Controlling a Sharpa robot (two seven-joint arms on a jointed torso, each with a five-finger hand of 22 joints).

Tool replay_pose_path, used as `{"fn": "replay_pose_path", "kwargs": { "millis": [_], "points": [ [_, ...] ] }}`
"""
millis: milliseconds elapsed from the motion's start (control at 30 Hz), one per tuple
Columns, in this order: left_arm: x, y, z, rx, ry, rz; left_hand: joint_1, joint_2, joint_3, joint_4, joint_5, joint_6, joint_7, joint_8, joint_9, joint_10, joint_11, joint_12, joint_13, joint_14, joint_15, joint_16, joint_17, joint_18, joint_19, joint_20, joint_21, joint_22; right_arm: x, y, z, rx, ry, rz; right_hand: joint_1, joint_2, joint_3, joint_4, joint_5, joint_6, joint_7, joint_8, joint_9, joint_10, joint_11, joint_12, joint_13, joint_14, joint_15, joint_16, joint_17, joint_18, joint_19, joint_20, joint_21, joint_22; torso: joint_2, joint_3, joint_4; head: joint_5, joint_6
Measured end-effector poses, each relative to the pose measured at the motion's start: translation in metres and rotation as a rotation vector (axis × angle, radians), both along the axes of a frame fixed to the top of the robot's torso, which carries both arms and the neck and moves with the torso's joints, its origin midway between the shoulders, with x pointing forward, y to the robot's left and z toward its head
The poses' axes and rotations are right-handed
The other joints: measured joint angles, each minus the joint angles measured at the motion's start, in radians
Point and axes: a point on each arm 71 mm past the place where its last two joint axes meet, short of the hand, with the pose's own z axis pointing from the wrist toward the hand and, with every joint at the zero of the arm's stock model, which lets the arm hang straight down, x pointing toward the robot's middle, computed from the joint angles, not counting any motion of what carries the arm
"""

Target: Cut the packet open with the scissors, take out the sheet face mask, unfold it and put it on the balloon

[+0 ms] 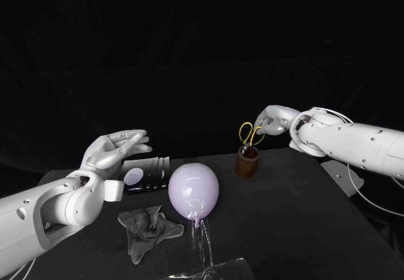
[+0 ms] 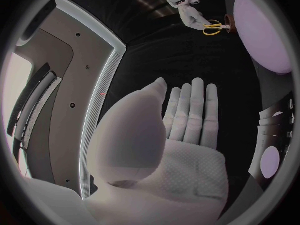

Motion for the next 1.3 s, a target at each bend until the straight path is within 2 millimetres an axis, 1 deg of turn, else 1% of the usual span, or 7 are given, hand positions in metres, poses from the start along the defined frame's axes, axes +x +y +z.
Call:
{"fn": "replay_pose_path", "kwargs": {
  "millis": [300,533,733,1000,1133,1233,1300],
  "points": [
    [0.006,0.002,-0.003,0.007,0.003,0.013,0.0,0.0,0.001,-0.001,0.0,0.0,0.0,-0.002,0.002,-0.004,0.004,-0.008,0.0,-0.02,0.005,-0.015,-0.005,0.0,-0.014,0.014,-0.018,-0.01,0.006,0.0,0.045,0.141,-0.026,-0.074,-0.035,-0.053,0.131,0.043,-0.001,-0.006,-0.003,0.012,0.036,0.006,-0.004,0.0,0.008,0.0,0.0,0.0,-0.015,-0.001,-0.005,-0.002,-0.01,-0.001,-0.001,-0.0012,0.0,-0.007,0.009],
    [0.015,-0.001,-0.006,0.018,0.008,0.015,0.005,-0.005,0.004,0.002,0.0,-0.013,0.013,-0.012,0.002,-0.019,0.019,-0.028,-0.002,-0.056,0.023,-0.088,-0.038,0.012,-0.025,0.025,-0.048,-0.033,0.017,0.006,0.086,0.209,-0.027,-0.122,-0.032,-0.064,0.153,0.049,0.0,-0.006,-0.003,0.018,0.043,0.008,-0.006,0.0,0.008,0.0,0.0,0.0,-0.023,-0.001,-0.011,-0.003,-0.016,-0.001,-0.001,-0.0031,0.0012,-0.01,0.019],
    [0.027,0.001,-0.009,0.037,0.008,0.029,0.005,-0.005,0.001,0.004,0.0,-0.027,0.013,-0.023,0.002,-0.034,0.027,-0.043,-0.002,-0.075,0.035,-0.143,-0.061,0.017,-0.032,0.032,-0.074,-0.052,0.03,0.018,0.099,0.242,0.006,-0.15,-0.032,-0.072,0.168,0.056,0.0,-0.008,-0.004,0.02,0.053,0.008,-0.006,0.0,0.01,0.0,0.0,-0.016,-0.057,-0.002,-0.034,-0.001,-0.031,-0.029,-0.002,-0.0046,0.0012,-0.004,0.027],
    [0.047,0.004,-0.011,0.062,0.007,0.053,0.005,-0.005,-0.016,0.001,0.0,-0.046,0.01,-0.033,0.0,-0.077,0.035,-0.047,-0.005,-0.107,0.049,-0.222,-0.102,0.017,-0.055,0.05,-0.134,-0.093,0.044,0.058,0.09,0.344,0.065,-0.153,-0.037,-0.077,0.18,0.063,0.0,-0.01,-0.003,0.023,0.056,0.008,-0.006,0.0,0.011,0.0,0.0,-0.023,-0.074,-0.002,-0.034,-0.001,-0.032,-0.031,0.0,-0.0067,0.0036,0.007,0.042],
    [0.056,0.002,-0.014,0.071,0.012,0.061,0.005,-0.005,-0.041,-0.004,0.0,-0.074,0.002,-0.046,-0.003,-0.147,0.057,-0.047,-0.006,-0.156,0.077,-0.283,-0.135,0.017,-0.113,0.051,-0.195,-0.13,0.046,0.09,0.075,0.404,0.099,-0.131,-0.04,-0.08,0.183,0.066,0.0,-0.01,-0.003,0.023,0.059,0.008,-0.006,0.0,0.012,0.0,0.0,-0.023,-0.08,-0.002,-0.034,-0.001,-0.032,-0.031,0.001,-0.008,0.007,0.017,0.046],
    [0.063,-0.002,-0.017,0.076,0.016,0.061,0.005,-0.005,-0.066,-0.007,0.0,-0.126,-0.004,-0.073,-0.013,-0.233,0.079,-0.047,-0.008,-0.157,0.083,-0.305,-0.15,-0.007,-0.12,0.052,-0.222,-0.149,0.046,0.111,0.063,0.444,0.113,-0.122,-0.041,-0.081,0.19,0.067,0.0,-0.011,-0.004,0.023,0.061,0.008,-0.006,0.0,0.012,0.0,0.0,-0.027,-0.082,-0.002,-0.034,-0.001,-0.035,-0.031,0.002,-0.0093,0.0091,0.028,0.05],
    [0.066,-0.005,-0.018,0.081,0.02,0.06,0.005,-0.005,-0.078,-0.01,0.0,-0.14,-0.011,-0.08,-0.014,-0.266,0.087,-0.047,-0.008,-0.161,0.089,-0.315,-0.157,-0.008,-0.12,0.052,-0.225,-0.156,0.046,0.121,0.056,0.464,0.117,-0.121,-0.038,-0.087,0.198,0.072,0.006,-0.012,-0.004,0.023,0.063,0.008,-0.006,0.0,0.013,0.0,0.0,-0.027,-0.083,-0.002,-0.034,-0.001,-0.036,-0.031,0.003,-0.0104,0.0106,0.035,0.051]
  ]
}}
